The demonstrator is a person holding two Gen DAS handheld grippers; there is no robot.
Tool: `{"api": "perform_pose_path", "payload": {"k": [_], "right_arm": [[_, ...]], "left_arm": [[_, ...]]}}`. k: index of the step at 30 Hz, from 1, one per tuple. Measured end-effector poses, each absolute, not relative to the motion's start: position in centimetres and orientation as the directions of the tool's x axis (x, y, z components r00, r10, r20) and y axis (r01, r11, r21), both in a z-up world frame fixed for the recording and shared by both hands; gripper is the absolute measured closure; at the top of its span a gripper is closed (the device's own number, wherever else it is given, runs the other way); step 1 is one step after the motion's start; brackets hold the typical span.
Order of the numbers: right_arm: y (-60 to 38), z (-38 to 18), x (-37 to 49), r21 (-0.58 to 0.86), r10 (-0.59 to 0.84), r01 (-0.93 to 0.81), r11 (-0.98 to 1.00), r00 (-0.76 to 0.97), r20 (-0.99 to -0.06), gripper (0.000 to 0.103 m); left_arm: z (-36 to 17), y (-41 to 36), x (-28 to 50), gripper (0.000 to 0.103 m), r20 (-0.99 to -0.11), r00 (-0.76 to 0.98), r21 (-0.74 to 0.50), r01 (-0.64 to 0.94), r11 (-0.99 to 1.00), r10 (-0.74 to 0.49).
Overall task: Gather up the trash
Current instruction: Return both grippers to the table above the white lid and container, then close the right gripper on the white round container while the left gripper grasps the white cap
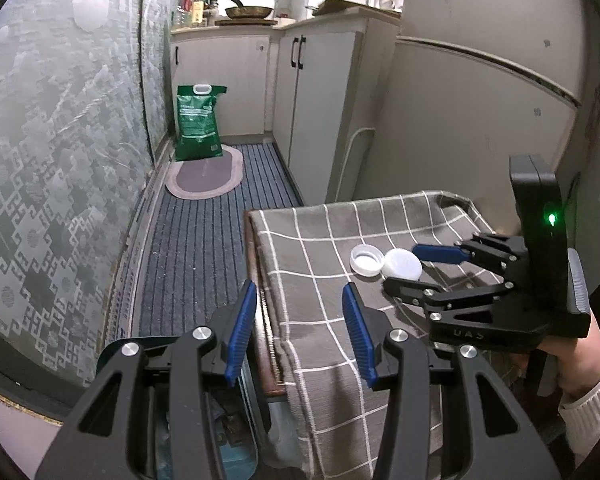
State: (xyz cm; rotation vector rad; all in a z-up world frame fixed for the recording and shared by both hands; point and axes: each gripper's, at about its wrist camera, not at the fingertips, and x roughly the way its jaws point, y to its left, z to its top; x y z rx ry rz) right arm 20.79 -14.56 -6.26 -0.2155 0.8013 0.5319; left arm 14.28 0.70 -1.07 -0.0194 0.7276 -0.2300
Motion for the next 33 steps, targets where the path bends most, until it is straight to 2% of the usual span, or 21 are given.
{"api": "perform_pose_path", "payload": {"k": [2, 3, 8, 15, 17, 33], "right_arm": [[-14.6, -6.3, 20.9, 0.016, 0.377, -0.534, 0.846, 0.576, -0.726, 0.054], [-14.7, -6.2, 21.0, 0.016, 0.377, -0.533, 0.846, 0.577, -0.724, 0.063], [-15.6, -5.9, 21.1, 0.045, 0.388, -0.522, 0.852, 0.571, -0.723, 0.064], [-17.5, -4.3, 20.3, 0.092, 0.414, -0.502, 0.860, 0.580, -0.702, 0.064], [-18.2, -3.9, 20.1, 0.106, 0.421, -0.497, 0.861, 0.582, -0.696, 0.064], [-22.0, -3.0, 18.7, 0.148, 0.438, -0.472, 0.869, 0.597, -0.672, 0.064]], "left_arm": [[-1.6, 0.2, 14.6, 0.055, -0.672, 0.707, -0.098, 0.212, 0.972, -0.221], [-1.8, 0.0, 14.7, 0.056, -0.678, 0.701, -0.094, 0.217, 0.972, -0.222], [-2.7, -1.5, 15.2, 0.063, -0.702, 0.675, -0.077, 0.245, 0.966, -0.227], [-3.5, -3.3, 16.0, 0.065, -0.722, 0.651, -0.074, 0.265, 0.961, -0.235], [-3.8, -3.8, 16.3, 0.069, -0.726, 0.645, -0.074, 0.272, 0.959, -0.239], [-5.4, -6.3, 19.5, 0.068, -0.746, 0.634, -0.057, 0.242, 0.969, -0.202]]}}
